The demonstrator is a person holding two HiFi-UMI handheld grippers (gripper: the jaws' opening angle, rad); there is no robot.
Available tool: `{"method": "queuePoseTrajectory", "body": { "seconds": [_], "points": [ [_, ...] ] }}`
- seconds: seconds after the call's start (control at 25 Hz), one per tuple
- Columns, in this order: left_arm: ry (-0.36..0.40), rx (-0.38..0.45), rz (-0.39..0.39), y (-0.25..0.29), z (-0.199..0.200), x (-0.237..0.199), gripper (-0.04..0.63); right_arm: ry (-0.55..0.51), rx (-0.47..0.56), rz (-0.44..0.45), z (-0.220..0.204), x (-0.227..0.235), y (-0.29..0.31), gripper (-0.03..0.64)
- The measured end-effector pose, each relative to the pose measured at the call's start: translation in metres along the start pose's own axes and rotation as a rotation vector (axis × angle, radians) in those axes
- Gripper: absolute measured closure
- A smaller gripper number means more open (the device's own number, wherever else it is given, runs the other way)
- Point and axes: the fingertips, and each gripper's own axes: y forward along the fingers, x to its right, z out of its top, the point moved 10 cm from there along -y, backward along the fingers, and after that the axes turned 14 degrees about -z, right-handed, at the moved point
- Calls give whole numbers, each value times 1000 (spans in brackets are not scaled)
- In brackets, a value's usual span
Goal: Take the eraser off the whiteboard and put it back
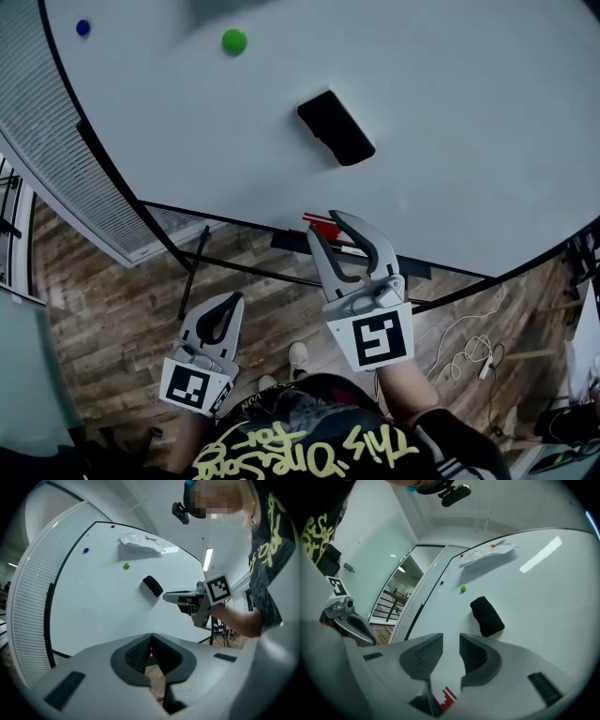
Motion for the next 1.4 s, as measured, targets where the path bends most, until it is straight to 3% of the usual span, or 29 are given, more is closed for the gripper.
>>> {"method": "queuePoseTrajectory", "body": {
  "seconds": [0.04,0.2,1.4],
  "points": [
    [0,1,2,0,0,0,588,29,21,-16,2,1,2,520],
    [0,5,7,1,1,-1,588,-185,-59,35,5,9,7,494],
    [-12,10,50,7,-2,-8,588,-442,-31,-40,30,30,51,388]
  ]
}}
